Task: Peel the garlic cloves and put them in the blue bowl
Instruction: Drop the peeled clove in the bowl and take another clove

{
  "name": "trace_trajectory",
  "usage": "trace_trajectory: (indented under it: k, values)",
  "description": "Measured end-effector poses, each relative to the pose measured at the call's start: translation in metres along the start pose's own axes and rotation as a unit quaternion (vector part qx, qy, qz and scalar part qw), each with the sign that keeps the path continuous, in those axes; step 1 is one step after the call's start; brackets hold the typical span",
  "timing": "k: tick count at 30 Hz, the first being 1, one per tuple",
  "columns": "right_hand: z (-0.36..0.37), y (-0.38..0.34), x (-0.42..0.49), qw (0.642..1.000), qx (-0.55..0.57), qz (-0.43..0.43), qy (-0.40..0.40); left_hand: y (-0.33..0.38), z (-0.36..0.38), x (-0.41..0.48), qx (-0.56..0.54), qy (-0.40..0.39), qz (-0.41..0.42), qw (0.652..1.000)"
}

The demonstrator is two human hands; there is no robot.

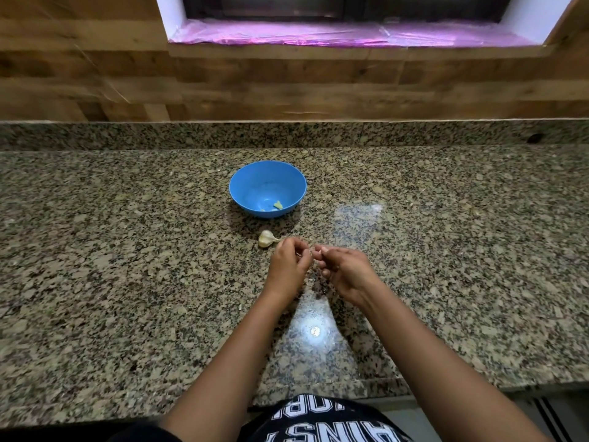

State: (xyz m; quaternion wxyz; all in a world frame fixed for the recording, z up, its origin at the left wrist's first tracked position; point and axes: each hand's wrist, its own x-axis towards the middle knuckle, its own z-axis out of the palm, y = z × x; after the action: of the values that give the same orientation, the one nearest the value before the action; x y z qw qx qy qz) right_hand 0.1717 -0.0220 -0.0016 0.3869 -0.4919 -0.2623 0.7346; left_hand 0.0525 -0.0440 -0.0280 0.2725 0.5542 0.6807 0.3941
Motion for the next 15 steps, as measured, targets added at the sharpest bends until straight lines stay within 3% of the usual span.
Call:
trace_trajectory:
  k: [15]
  values:
    - [-0.0059, 0.0003, 0.0044, 0.999, -0.02, 0.019, 0.019, 0.007, 0.005, -0.0068, 0.095, 0.037, 0.106, 0.989]
